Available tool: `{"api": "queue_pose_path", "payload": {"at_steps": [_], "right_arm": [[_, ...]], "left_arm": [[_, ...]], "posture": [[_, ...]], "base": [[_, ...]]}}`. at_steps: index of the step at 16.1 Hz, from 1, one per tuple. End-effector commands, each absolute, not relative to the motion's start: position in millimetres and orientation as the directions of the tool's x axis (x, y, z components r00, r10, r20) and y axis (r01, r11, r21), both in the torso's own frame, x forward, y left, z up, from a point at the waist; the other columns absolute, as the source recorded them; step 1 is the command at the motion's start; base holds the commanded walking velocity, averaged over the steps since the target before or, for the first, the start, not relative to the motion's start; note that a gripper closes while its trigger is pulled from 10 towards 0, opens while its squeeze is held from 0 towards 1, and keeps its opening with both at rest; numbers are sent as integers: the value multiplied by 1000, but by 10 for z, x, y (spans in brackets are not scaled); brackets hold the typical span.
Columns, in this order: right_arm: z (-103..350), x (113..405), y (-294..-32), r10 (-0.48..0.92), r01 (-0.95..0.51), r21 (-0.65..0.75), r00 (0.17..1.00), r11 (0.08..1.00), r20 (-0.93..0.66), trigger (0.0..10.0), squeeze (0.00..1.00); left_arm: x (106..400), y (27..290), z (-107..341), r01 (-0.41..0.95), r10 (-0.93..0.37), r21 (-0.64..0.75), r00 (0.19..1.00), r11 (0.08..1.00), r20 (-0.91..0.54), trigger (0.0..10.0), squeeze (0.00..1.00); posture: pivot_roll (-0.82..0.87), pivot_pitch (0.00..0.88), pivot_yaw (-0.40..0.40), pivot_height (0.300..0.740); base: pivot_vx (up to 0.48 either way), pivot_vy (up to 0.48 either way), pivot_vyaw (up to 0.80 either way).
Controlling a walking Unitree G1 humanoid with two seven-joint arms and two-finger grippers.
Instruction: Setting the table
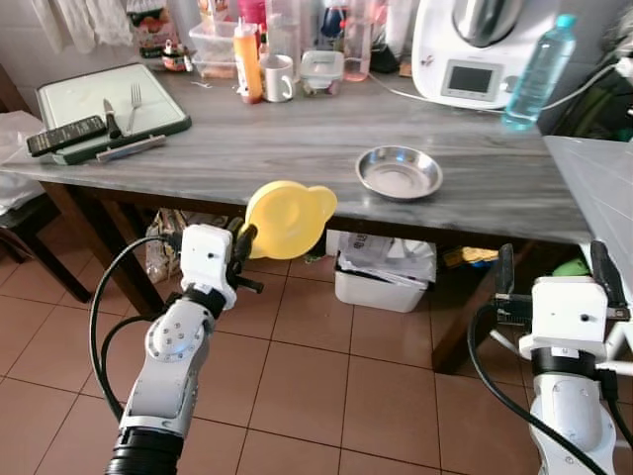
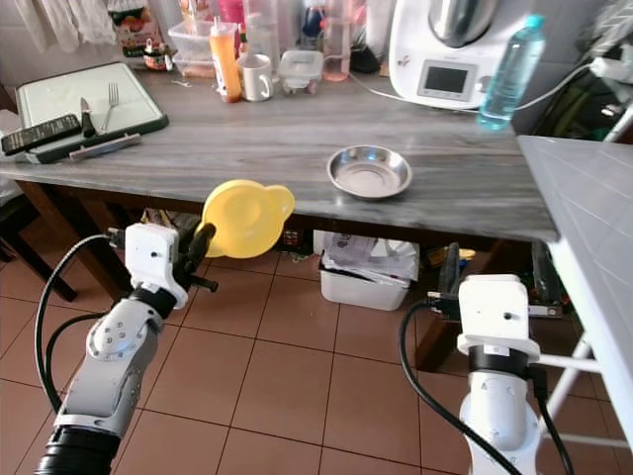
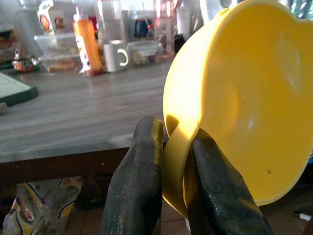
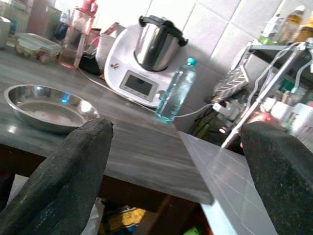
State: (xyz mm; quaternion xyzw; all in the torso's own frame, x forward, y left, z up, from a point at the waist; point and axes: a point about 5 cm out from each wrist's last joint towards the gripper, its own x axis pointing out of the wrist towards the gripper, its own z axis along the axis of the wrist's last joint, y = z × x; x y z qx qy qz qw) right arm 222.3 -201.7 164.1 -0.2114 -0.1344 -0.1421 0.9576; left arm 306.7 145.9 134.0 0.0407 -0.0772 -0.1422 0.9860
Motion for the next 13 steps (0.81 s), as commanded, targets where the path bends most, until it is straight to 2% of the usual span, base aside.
{"api": "queue_pose_path", "payload": {"at_steps": [1, 13], "right_arm": [[1653, 2225, -2003, -210, 325, -362, 923, 874, 322, 10000, 0], [1653, 2226, -2002, -203, 324, -378, 923, 867, 326, 10000, 0]], "left_arm": [[3090, 1473, 1382, 271, -285, 105, 946, 957, 155, 10000, 0], [3095, 1410, 1380, 292, -305, 102, 938, 951, 162, 10000, 0]], "posture": [[144, 89, -8, 740], [137, 90, -12, 740]], "base": [[360, 0, 0], [368, 0, 0]]}}
